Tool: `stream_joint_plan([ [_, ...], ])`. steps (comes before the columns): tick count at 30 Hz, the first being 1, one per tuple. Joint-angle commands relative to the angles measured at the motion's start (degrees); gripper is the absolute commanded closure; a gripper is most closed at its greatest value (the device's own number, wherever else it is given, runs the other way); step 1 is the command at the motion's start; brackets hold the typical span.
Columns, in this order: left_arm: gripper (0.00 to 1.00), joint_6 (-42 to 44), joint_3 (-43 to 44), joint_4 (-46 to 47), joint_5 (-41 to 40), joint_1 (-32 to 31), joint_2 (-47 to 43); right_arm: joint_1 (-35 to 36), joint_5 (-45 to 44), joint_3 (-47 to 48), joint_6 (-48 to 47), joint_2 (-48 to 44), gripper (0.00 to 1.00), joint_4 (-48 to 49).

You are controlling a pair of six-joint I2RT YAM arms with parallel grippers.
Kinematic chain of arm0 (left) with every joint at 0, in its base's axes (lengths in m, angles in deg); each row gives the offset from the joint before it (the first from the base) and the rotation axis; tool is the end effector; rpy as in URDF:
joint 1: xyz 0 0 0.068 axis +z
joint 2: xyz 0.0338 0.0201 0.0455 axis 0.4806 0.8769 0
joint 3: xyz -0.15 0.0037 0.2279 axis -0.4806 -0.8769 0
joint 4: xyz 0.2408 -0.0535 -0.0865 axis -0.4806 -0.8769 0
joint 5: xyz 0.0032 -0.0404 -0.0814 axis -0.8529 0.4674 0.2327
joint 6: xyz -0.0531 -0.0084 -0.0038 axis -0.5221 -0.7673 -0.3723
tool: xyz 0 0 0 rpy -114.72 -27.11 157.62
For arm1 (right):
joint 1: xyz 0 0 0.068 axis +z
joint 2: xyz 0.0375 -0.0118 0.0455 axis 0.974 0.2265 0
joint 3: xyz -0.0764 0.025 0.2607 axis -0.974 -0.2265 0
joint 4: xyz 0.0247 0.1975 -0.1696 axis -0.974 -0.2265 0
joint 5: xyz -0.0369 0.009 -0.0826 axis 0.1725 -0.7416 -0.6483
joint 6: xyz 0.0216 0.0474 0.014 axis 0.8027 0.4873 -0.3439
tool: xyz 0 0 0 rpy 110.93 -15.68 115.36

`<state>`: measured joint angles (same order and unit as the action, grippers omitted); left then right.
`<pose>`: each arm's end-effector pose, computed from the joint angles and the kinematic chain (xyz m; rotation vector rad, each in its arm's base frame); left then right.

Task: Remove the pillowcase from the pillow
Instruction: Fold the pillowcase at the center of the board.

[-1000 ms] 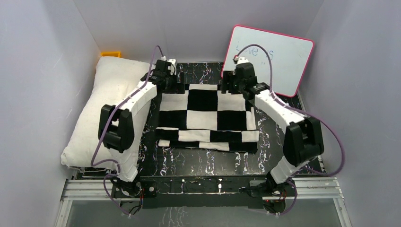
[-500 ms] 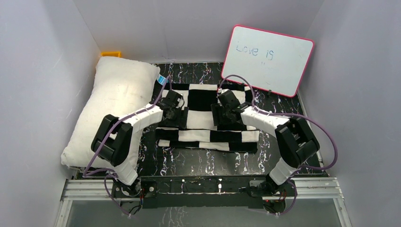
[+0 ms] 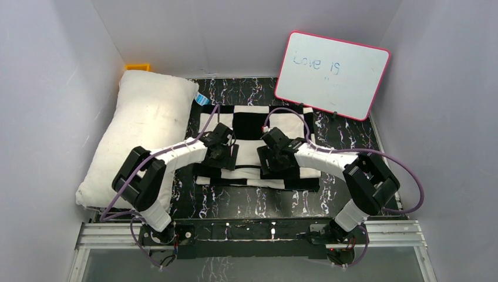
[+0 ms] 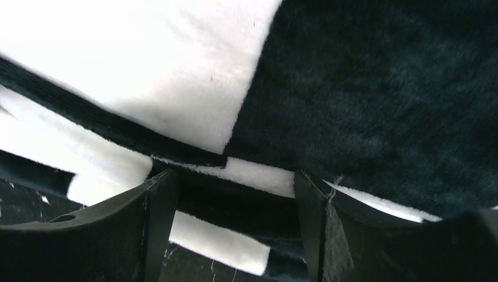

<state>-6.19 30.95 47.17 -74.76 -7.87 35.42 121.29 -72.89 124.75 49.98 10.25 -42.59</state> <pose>0.2646 -0.1910 0.1765 0.3118 2.6107 -0.1847 0.2288 0.2154 0.1848 -0.4173 2.5508 0.2213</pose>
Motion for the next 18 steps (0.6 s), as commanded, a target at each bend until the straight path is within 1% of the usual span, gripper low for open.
stream_joint_plan([
  [1,0.21,-3.7,-4.1,-3.5,3.7,-0.7,-5.9,2.1,1.0,-2.0,3.4,-4.5,0.22,-4.1],
  [6,0.21,-7.8,-7.1,-6.2,6.3,-1.8,-13.2,5.0,2.6,-3.6,7.0,-9.2,0.22,-8.1],
  [10,0.2,-10.1,-7.8,-9.3,7.2,-2.3,-18.9,7.4,4.1,-4.4,10.2,-13.5,0.22,-12.1],
  [15,0.2,-12.9,-10.9,-12.2,13.9,-2.8,-24.7,8.8,5.8,-7.4,13.4,-18.3,0.21,-16.0],
  [18,0.19,-15.3,-14.7,-15.4,14.8,-3.1,-28.7,9.0,6.9,-9.8,15.4,-21.8,0.21,-17.9],
])
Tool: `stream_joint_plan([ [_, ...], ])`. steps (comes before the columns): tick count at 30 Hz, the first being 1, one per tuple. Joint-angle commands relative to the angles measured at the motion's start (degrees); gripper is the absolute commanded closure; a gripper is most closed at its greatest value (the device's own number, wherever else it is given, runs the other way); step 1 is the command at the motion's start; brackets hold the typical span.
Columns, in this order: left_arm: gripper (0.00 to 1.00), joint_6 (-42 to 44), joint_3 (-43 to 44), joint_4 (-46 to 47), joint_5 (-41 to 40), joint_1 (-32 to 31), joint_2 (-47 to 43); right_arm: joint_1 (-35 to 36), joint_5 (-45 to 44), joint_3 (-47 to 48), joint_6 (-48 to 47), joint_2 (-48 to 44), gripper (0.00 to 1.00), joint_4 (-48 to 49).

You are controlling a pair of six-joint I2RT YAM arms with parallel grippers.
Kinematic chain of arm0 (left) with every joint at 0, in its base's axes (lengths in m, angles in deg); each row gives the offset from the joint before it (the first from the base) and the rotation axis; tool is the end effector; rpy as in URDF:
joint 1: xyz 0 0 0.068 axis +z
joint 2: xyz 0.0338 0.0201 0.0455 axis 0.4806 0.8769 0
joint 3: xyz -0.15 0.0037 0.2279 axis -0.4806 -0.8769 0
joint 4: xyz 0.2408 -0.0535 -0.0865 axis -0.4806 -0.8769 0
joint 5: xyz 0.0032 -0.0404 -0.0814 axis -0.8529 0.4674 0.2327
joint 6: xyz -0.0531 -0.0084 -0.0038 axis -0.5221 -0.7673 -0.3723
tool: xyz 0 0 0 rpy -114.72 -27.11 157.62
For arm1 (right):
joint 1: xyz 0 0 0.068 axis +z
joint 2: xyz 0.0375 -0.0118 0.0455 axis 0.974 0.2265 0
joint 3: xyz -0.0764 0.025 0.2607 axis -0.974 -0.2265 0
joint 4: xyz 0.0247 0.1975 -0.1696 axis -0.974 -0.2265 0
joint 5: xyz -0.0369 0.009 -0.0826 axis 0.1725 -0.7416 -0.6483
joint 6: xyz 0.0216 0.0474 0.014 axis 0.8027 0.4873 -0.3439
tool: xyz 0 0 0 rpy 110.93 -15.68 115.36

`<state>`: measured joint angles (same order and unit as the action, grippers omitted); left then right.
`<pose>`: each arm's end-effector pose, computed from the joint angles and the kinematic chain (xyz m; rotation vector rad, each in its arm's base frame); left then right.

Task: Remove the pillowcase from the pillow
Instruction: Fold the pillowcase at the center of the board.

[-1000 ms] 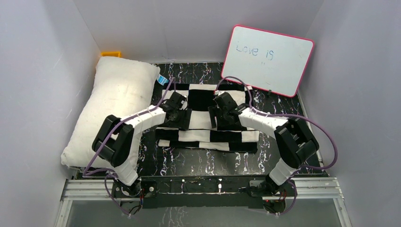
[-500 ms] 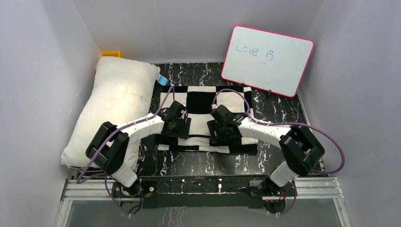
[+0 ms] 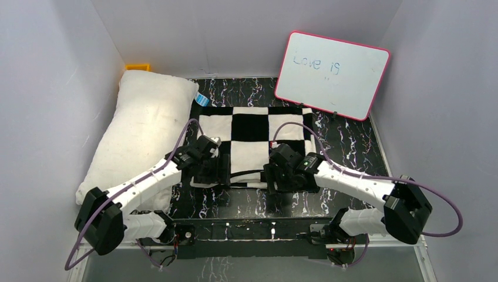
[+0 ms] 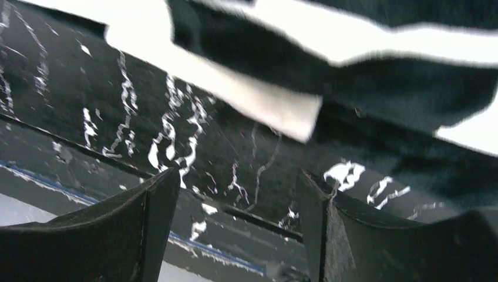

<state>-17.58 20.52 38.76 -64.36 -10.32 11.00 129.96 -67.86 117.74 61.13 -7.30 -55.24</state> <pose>0.1875 -0.1547 0.2267 0.1732 2.6219 -0.5399 0.1499 0.1943 0.2158 -0.4114 2.6544 0.4059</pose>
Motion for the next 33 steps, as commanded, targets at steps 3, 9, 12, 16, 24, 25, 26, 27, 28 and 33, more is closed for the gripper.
stream_joint_plan([
  [3,0.19,-6.9,-6.0,-7.8,6.1,-1.9,-9.3,1.5,0.6,-3.2,6.0,-8.7,0.2,-7.2],
  [9,0.19,-5.5,1.4,-9.6,3.1,-2.0,-8.0,2.1,-15.6,4.6,-0.2,-9.7,0.11,-5.1],
  [12,0.18,-4.2,3.8,-8.2,4.6,-2.0,-4.5,2.0,-21.6,9.6,-5.0,-0.1,0.09,-3.2],
  [16,0.18,-3.4,4.4,-6.0,2.4,-2.0,-3.5,1.0,-23.6,12.9,-10.6,9.2,0.08,5.0],
  [24,0.18,0.1,7.1,-3.2,-4.5,-2.0,3.0,-1.9,-21.0,16.0,-15.2,18.8,0.1,10.4],
  [25,0.18,-0.1,6.5,-2.3,-4.2,-2.0,3.0,-1.9,-20.4,15.7,-15.5,19.4,0.11,10.5],
  [26,0.19,-0.3,5.9,-1.7,-3.9,-2.0,2.9,-1.9,-19.8,15.3,-15.7,19.8,0.11,10.5],
  [27,0.18,-0.3,5.5,-1.2,-3.8,-2.0,2.8,-1.8,-18.8,14.7,-15.6,20.0,0.12,10.2],
  [28,0.18,-0.3,5.1,-1.1,-3.8,-2.0,2.8,-1.8,-18.0,14.1,-15.4,19.9,0.13,9.5],
  [33,0.18,0.1,3.7,-1.0,-3.8,-2.0,3.2,-1.5,-12.5,9.1,-11.2,15.2,0.17,5.2],
])
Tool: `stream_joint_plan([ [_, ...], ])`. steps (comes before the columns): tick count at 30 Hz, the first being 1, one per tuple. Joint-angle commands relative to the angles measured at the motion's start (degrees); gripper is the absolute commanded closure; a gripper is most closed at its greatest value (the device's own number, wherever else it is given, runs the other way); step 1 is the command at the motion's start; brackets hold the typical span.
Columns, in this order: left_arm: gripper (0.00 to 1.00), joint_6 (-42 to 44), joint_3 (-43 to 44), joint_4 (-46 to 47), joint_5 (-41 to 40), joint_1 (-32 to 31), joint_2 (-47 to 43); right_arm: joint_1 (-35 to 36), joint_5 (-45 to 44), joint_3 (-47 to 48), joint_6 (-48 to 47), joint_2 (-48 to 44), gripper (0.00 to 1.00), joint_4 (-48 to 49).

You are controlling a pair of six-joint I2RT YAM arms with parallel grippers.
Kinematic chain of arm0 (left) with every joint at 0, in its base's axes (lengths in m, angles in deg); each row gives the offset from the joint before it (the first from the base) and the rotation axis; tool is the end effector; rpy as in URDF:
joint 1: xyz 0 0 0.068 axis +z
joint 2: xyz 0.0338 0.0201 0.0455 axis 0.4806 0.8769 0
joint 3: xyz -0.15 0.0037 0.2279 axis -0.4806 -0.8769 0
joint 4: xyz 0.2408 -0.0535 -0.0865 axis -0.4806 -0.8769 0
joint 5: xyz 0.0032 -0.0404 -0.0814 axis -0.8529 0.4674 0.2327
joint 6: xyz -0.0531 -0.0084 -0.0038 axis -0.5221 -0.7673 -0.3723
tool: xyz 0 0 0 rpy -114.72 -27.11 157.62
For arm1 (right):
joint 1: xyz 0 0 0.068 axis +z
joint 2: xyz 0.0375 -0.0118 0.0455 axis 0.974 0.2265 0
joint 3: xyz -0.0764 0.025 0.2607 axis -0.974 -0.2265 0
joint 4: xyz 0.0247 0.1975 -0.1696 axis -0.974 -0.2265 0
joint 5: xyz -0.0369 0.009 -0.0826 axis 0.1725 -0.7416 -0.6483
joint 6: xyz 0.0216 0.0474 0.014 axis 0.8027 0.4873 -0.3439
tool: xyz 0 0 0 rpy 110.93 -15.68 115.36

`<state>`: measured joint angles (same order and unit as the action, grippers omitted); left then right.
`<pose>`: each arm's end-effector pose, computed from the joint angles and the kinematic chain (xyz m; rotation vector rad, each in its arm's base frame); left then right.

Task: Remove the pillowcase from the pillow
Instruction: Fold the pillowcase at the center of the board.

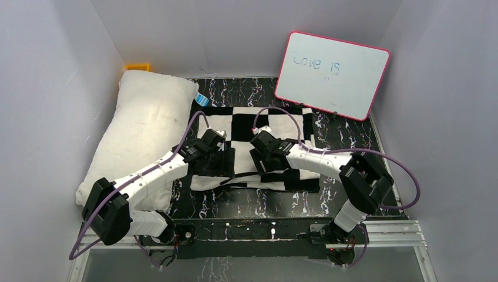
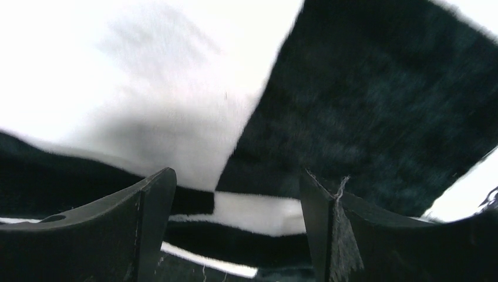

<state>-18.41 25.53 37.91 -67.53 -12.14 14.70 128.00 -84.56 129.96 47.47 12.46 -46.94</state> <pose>0.1974 -0.1709 0.2379 0.1717 2.5998 -0.4990 0.2149 0.2455 0.1970 -0.5367 2.4484 0.0107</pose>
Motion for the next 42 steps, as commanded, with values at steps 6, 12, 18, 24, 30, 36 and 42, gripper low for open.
stream_joint_plan([
  [6,0.18,1.1,-3.1,0.6,0.0,-0.2,-1.0,1.9,10.5,-9.0,9.8,-15.0,0.2,-11.0],
  [12,0.18,0.8,-5.0,1.7,1.3,-0.2,-1.8,8.3,14.1,-9.1,16.3,-20.8,0.24,-16.0],
  [18,0.15,4.1,-0.8,2.9,2.6,2.3,-0.7,11.2,9.4,-3.6,13.1,-20.7,0.22,-14.6],
  [24,0.15,11.3,7.2,7.7,13.6,21.2,4.9,-6.2,13.8,4.0,1.9,-18.3,0.13,-3.3],
  [30,0.15,14.8,18.9,8.4,16.0,29.1,18.0,-16.1,25.8,7.2,-0.6,-11.2,0.25,2.7],
  [36,0.14,14.5,25.5,9.0,13.5,30.6,27.0,-10.8,31.3,-6.1,4.8,-16.3,0.39,0.5],
  [42,0.14,15.0,27.8,9.1,9.9,30.7,30.9,-9.4,32.7,-20.8,11.0,-27.3,0.41,-2.2],
])
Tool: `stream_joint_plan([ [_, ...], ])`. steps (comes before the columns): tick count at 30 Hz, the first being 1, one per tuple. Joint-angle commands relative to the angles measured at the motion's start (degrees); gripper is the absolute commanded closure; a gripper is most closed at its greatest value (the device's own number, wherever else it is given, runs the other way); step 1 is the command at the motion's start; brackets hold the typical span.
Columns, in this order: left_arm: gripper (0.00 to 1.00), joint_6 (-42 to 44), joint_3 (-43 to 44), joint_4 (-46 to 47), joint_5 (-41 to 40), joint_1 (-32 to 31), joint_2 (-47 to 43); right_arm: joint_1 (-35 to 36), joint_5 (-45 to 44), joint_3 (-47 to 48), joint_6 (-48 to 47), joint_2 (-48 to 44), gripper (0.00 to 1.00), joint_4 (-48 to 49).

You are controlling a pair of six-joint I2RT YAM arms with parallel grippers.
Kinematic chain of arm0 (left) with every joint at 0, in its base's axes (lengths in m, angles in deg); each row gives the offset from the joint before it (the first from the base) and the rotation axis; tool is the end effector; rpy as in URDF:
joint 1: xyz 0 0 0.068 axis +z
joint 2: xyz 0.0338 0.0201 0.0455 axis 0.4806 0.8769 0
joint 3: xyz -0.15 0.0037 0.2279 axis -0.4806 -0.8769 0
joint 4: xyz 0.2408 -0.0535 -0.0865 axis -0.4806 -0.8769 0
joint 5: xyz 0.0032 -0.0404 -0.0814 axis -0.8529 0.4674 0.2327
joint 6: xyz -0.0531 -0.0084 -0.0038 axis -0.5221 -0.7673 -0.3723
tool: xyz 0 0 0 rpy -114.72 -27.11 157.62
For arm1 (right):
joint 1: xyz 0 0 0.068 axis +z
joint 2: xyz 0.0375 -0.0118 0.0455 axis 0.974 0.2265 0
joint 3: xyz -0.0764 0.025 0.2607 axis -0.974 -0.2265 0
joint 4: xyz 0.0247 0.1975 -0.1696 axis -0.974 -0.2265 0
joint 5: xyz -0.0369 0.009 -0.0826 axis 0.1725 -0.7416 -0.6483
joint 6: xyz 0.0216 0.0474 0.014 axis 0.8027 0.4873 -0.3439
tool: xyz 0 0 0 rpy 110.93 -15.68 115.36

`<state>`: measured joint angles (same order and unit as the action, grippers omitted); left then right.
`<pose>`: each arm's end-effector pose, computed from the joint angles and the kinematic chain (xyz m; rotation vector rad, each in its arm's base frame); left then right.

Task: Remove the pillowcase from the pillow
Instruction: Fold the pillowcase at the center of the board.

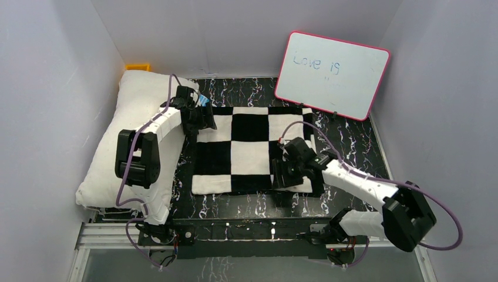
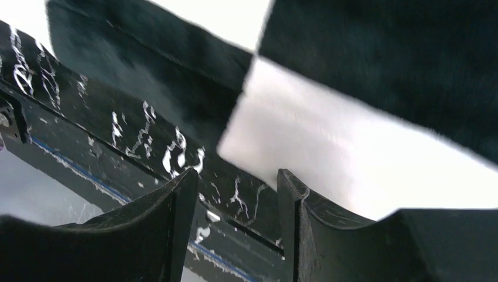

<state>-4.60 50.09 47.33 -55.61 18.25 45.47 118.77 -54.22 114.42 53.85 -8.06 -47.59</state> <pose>0.3918 -0.0800 0.2161 -0.1060 2.5027 -0.4777 0.1806 0.1692 0.2093 -0.4097 2.6281 0.6373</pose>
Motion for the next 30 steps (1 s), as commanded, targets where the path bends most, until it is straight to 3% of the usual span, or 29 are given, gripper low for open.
stream_joint_plan([
  [1,0.14,1.3,3.4,-0.3,-2.4,0.3,0.4,-0.1,2.6,-7.0,5.0,-7.6,0.41,-1.3],
  [7,0.14,1.4,5.0,-0.6,-3.4,0.4,2.3,0.1,5.6,-10.7,5.8,-5.7,0.41,2.7],
  [16,0.14,3.6,10.9,0.0,1.7,6.2,6.2,-2.0,4.9,12.7,-6.4,-8.0,0.22,-0.9],
  [20,0.15,7.3,13.4,2.5,2.3,7.4,9.1,-13.6,11.5,17.1,-8.5,-3.2,0.21,3.7],
  [25,0.18,7.1,15.4,7.8,9.7,9.2,14.8,-26.3,17.5,16.5,-3.3,3.0,0.24,18.0],
  [28,0.23,7.3,17.0,10.0,12.3,9.2,17.4,-32.5,18.0,14.5,0.8,7.4,0.27,27.6],
  [30,0.32,7.3,17.1,12.1,12.5,9.2,18.2,-35.5,17.9,13.9,2.7,11.2,0.29,32.8],
])
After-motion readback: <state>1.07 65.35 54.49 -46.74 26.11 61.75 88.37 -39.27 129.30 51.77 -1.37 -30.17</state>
